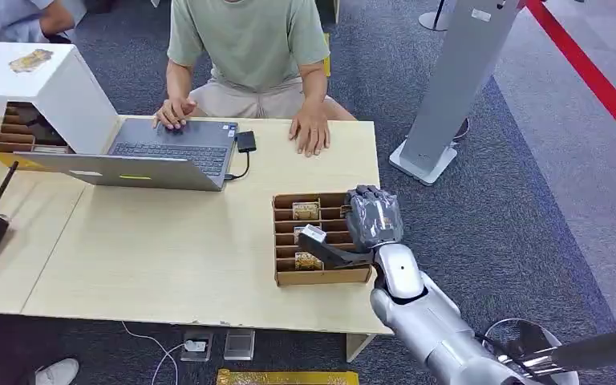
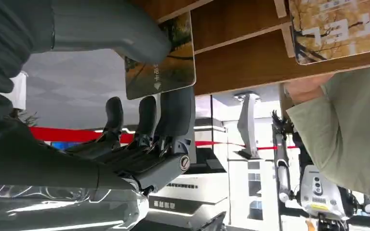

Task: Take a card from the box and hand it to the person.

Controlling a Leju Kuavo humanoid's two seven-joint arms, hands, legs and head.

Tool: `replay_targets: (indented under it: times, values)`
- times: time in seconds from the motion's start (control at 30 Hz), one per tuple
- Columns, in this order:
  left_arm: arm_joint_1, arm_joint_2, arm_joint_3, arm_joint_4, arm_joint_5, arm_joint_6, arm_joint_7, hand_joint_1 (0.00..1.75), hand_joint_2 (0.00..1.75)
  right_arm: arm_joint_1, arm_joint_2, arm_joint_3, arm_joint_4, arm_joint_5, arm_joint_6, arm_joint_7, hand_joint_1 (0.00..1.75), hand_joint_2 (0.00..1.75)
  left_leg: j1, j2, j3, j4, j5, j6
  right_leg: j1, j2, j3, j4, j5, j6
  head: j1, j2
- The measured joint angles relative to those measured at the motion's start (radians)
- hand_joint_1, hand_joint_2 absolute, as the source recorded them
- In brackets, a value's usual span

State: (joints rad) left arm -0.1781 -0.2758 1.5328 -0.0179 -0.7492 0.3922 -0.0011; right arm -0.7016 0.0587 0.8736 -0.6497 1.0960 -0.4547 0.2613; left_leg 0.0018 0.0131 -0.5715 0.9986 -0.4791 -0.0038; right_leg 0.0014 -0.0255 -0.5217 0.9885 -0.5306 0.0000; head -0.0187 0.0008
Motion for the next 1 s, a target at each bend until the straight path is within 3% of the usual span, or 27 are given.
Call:
replay_targets:
  times: [0.13, 0.23, 0.4, 0.77, 1.0]
  values:
    - [0.0, 0.0, 0.0, 0.0, -0.002, 0.0, 0.0, 0.0, 0.0, -0.004, -0.006, 0.0, 0.0, 0.0, 0.002, 0.002, 1.01, 1.75, 0.0, 0.0, 0.0, 0.0, 0.0, 0.0, 0.0, 0.0, 0.0, 0.0, 0.0, 0.0, 0.0, 0.0]
    - [0.0, 0.0, 0.0, 0.0, -0.003, -0.001, 0.0, 0.0, 0.0, -0.008, -0.008, 0.0, 0.0, 0.0, 0.004, 0.006, 1.12, 1.75, 0.0, 0.0, 0.0, 0.0, 0.0, 0.0, 0.0, 0.0, 0.0, 0.0, 0.0, 0.0, 0.0, 0.0]
    - [0.0, 0.0, 0.0, 0.0, 0.002, -0.004, -0.007, 0.0, 0.0, -0.01, -0.012, 0.0, -0.001, 0.0, 0.006, 0.008, 1.75, 1.75, 0.0, 0.0, 0.0, 0.0, 0.0, 0.0, 0.0, 0.0, 0.0, 0.0, 0.0, 0.0, 0.0, 0.0]
    - [0.0, 0.0, 0.0, 0.0, 0.019, -0.01, -0.02, 0.0, 0.0, -0.009, -0.019, 0.001, -0.01, 0.007, 0.0, 0.007, 1.75, 1.75, 0.0, 0.0, 0.0, 0.0, 0.0, 0.0, 0.0, 0.0, 0.0, 0.0, 0.0, 0.0, 0.0, 0.0]
    - [0.0, 0.0, 0.0, 0.0, 0.034, -0.017, -0.024, 0.0, 0.0, -0.009, -0.029, -0.003, -0.043, 0.012, -0.048, -0.013, 1.75, 1.75, 0.0, 0.0, 0.0, 0.0, 0.0, 0.0, 0.0, 0.0, 0.0, 0.0, 0.0, 0.0, 0.0, 0.0]
